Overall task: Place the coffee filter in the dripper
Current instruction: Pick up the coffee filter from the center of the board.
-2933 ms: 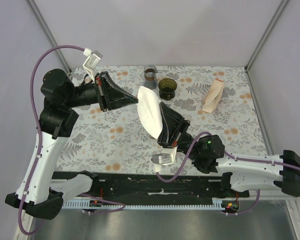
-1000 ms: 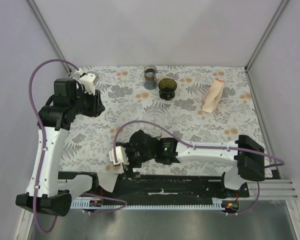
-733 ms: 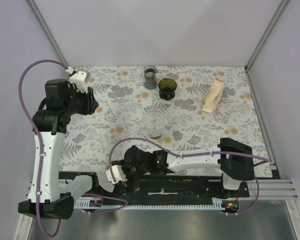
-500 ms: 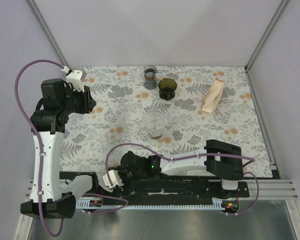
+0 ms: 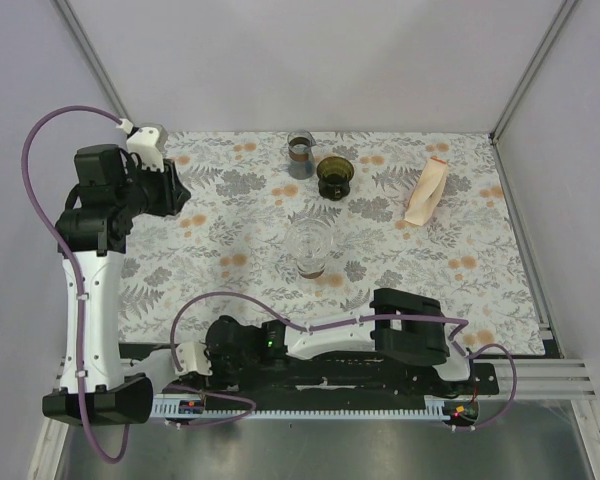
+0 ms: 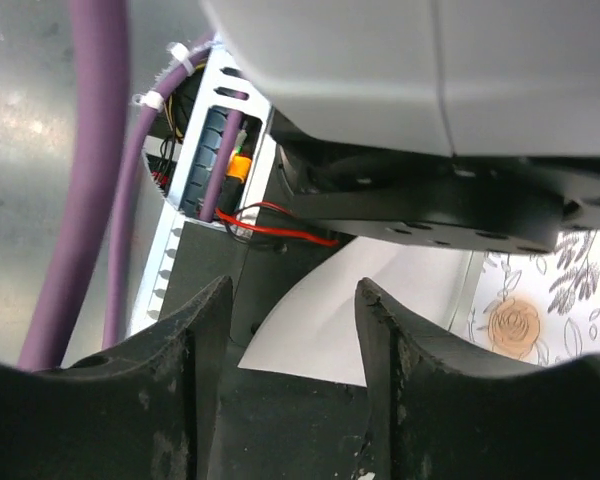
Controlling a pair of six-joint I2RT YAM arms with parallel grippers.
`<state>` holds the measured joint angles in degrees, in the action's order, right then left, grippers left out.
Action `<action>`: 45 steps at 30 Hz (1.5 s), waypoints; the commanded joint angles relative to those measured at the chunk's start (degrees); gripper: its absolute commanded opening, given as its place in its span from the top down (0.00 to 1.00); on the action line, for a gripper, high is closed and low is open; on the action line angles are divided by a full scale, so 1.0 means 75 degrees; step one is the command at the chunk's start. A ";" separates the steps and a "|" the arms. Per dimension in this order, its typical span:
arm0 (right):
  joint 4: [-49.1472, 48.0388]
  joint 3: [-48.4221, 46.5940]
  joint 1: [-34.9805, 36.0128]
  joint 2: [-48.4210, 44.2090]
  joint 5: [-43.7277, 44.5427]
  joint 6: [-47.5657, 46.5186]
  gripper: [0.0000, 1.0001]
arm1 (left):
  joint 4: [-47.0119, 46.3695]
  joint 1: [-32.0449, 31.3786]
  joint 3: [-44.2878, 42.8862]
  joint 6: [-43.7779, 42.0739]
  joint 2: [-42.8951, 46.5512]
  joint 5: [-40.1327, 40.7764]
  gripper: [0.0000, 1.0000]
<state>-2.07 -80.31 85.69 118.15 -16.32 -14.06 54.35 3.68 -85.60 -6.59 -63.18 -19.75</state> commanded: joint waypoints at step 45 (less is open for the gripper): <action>0.0921 -0.0848 -0.0128 0.0399 0.0640 0.1594 1.00 | 0.0300 0.0165 -0.0351 -0.0469 -0.0177 -0.0846 0.60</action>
<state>13.08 -86.39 85.45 119.17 -13.52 -5.96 55.90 4.82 -86.21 -8.49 -63.96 -23.18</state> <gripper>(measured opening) 0.006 0.402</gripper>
